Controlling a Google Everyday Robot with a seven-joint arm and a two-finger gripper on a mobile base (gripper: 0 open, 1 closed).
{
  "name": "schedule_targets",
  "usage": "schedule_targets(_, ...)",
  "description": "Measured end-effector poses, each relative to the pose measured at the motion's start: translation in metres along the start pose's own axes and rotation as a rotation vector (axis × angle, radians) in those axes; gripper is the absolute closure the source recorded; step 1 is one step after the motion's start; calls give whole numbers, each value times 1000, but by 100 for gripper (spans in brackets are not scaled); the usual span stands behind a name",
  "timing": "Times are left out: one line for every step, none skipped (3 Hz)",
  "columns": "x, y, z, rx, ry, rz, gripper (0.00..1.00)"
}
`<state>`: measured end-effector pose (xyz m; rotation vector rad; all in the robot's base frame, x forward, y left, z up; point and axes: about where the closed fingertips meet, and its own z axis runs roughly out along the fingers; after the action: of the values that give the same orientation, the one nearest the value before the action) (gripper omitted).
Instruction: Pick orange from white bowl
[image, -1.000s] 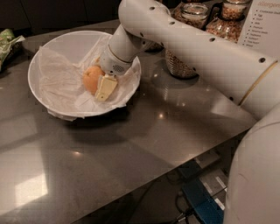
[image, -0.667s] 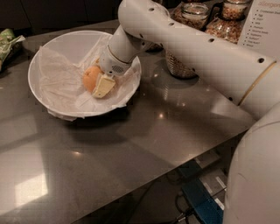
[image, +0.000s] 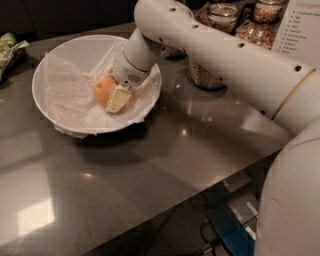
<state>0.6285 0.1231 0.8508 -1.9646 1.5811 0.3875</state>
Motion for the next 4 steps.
schedule_targets(-1, 0, 0, -1, -1, -1, 100)
schedule_targets(-6, -5, -7, 1, -12, -22, 100)
schedule_targets(-13, -8, -19, 13, -35, -42, 100)
schedule_targets(-24, -9, -38, 28, -64, -64, 100)
